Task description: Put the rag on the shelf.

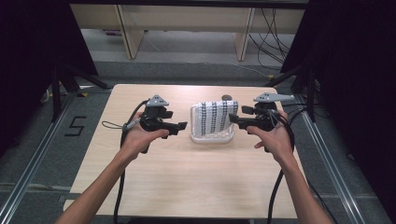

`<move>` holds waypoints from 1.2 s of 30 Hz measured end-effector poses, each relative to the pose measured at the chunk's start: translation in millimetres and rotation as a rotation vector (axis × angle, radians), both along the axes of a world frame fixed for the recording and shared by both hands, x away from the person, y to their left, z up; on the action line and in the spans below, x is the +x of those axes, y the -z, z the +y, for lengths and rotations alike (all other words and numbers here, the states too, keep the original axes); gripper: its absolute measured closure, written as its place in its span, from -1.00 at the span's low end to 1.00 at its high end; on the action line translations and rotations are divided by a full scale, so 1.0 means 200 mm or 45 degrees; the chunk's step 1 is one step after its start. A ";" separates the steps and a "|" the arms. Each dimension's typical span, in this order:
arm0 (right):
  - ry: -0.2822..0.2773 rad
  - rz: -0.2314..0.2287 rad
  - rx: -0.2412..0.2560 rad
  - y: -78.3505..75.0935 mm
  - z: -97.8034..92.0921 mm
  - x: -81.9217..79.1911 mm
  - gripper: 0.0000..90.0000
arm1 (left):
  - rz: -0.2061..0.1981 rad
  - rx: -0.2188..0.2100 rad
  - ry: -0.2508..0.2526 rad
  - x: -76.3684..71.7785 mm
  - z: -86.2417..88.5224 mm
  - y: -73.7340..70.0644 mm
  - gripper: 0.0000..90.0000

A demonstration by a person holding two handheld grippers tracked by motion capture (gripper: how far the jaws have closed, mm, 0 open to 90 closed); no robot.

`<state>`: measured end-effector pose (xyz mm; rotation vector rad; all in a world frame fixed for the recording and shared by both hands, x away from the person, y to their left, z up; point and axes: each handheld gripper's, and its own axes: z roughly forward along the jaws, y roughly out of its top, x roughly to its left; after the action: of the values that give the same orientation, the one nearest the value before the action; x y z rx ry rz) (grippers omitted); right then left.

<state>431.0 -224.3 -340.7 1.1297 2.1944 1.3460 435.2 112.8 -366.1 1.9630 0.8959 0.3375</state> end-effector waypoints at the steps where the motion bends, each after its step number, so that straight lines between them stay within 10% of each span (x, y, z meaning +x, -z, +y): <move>1: -0.014 -0.003 -0.002 0.01 0.00 0.00 -0.20 | 0.001 -0.016 -0.009 -0.01 0.00 0.01 -0.38; 15: -0.035 -0.004 0.050 0.13 0.00 -0.12 -0.23 | -0.007 -0.066 0.023 -0.18 0.06 0.16 -0.40; 36: -0.002 0.027 0.019 0.23 -0.04 -0.20 -0.25 | -0.018 0.080 0.062 -0.25 0.06 0.27 -0.41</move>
<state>391.8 -232.2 -386.0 1.1534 2.2042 1.3597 384.7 125.0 -419.3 2.0339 0.8355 0.3547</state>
